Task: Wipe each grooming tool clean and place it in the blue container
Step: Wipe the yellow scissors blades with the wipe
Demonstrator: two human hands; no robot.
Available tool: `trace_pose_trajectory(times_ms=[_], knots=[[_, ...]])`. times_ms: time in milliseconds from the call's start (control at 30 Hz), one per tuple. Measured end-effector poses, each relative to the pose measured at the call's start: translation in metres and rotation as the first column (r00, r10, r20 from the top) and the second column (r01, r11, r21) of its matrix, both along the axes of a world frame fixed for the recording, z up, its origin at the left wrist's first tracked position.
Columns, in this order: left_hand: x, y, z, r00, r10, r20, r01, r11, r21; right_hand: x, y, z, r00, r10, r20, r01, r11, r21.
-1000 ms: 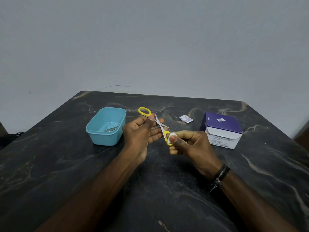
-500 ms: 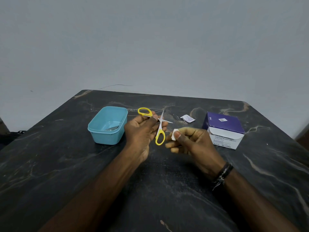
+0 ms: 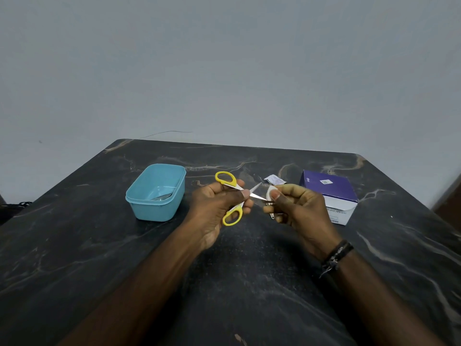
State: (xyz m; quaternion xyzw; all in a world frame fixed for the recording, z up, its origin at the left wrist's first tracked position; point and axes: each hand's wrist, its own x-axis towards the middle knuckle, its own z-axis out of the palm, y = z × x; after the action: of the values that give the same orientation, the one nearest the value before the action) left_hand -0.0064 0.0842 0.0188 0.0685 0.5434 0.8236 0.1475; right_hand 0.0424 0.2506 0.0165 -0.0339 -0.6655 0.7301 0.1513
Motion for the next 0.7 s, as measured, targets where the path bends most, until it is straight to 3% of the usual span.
trace_pose_trajectory(times_ms=[700], knots=[[0.0003, 0.0049, -0.0029, 0.998, 0.013, -0.059, -0.018, 0.996, -0.088, -0.0041, -0.0020, -0.0086, 0.999, 0.025, 0.031, -0.022, 0.995, -0.095]])
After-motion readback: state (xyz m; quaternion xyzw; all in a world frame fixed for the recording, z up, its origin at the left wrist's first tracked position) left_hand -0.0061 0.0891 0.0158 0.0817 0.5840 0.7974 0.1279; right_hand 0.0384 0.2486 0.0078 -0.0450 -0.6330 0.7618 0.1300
